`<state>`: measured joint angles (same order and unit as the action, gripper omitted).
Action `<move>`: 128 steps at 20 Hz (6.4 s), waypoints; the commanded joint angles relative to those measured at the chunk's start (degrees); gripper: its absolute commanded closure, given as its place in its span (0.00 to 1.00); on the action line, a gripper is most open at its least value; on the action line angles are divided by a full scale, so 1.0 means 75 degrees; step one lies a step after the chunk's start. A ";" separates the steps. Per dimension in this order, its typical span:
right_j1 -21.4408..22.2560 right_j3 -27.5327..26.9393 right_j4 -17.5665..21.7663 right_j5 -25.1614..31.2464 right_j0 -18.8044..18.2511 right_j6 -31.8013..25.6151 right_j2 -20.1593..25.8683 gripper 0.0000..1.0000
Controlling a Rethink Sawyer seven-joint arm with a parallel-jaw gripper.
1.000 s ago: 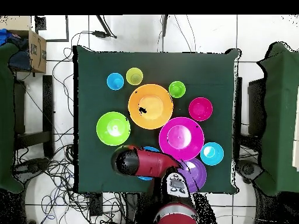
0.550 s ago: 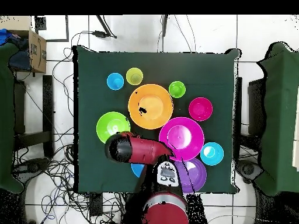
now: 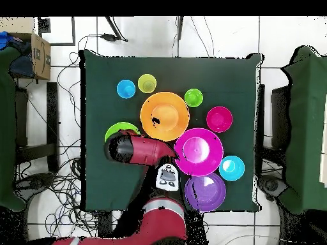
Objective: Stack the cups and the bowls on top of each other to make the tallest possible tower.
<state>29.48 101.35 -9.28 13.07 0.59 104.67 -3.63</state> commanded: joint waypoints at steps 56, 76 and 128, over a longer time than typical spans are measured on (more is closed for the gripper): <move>-0.1009 -0.1885 -0.1909 0.0897 0.1136 0.2765 -0.0484 0.00; -0.1512 -0.3309 -0.2456 0.1802 0.1434 0.3742 -0.1382 0.00; -0.2441 -0.3407 -0.2980 0.0132 0.1580 0.3865 -0.1083 1.00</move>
<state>12.89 76.12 -30.55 14.63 12.64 123.72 -18.41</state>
